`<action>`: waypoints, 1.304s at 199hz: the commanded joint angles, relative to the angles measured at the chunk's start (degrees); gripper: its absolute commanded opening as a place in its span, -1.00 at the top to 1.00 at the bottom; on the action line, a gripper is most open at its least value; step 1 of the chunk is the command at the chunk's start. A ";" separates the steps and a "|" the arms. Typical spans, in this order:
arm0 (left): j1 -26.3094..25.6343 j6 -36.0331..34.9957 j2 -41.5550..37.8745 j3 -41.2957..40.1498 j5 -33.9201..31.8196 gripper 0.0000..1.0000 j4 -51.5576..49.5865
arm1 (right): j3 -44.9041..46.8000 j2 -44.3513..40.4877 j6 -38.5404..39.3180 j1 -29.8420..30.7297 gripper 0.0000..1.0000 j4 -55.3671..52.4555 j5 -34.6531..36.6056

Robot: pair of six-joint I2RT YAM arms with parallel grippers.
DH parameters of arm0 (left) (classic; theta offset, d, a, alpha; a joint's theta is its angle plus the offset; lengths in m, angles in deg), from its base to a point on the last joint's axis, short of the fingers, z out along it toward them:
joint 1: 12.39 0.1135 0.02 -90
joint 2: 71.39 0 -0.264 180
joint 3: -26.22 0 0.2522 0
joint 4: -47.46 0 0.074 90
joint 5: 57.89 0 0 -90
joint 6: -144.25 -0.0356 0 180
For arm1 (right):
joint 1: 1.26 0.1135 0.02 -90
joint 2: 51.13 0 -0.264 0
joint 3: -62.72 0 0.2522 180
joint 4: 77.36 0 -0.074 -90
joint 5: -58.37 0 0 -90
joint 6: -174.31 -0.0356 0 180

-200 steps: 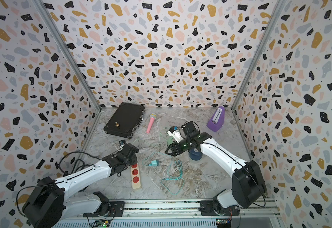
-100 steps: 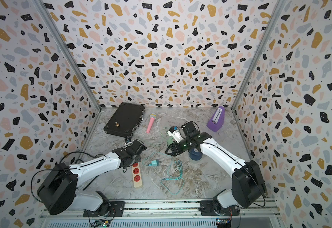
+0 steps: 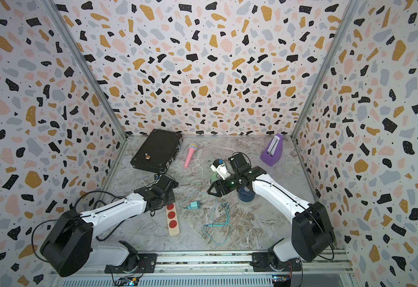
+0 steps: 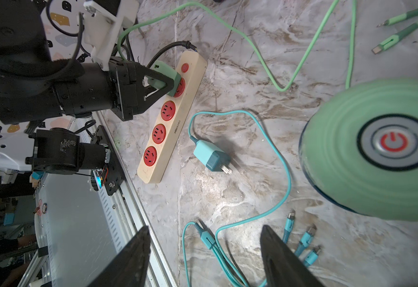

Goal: Charge the cordless meat grinders
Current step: Insert the plug into the socket.

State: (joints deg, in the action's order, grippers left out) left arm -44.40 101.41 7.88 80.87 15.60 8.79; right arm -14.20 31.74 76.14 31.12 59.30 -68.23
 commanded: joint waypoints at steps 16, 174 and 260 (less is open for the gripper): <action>-0.43 -3.21 7.41 -0.76 9.09 1.00 -13.35 | -1.65 -0.60 0.29 0.23 -0.43 -1.39 -0.67; 10.80 -14.51 5.95 9.83 -1.03 1.00 -14.01 | -6.02 0.27 3.88 0.23 -0.48 -6.45 3.65; 13.40 -19.77 5.64 10.12 3.53 0.21 -10.06 | -6.90 0.01 4.44 0.23 -0.54 -7.78 6.66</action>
State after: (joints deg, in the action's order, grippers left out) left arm -32.95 83.02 13.08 91.34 22.33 -1.24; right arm -18.85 32.11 79.69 31.12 53.25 -63.35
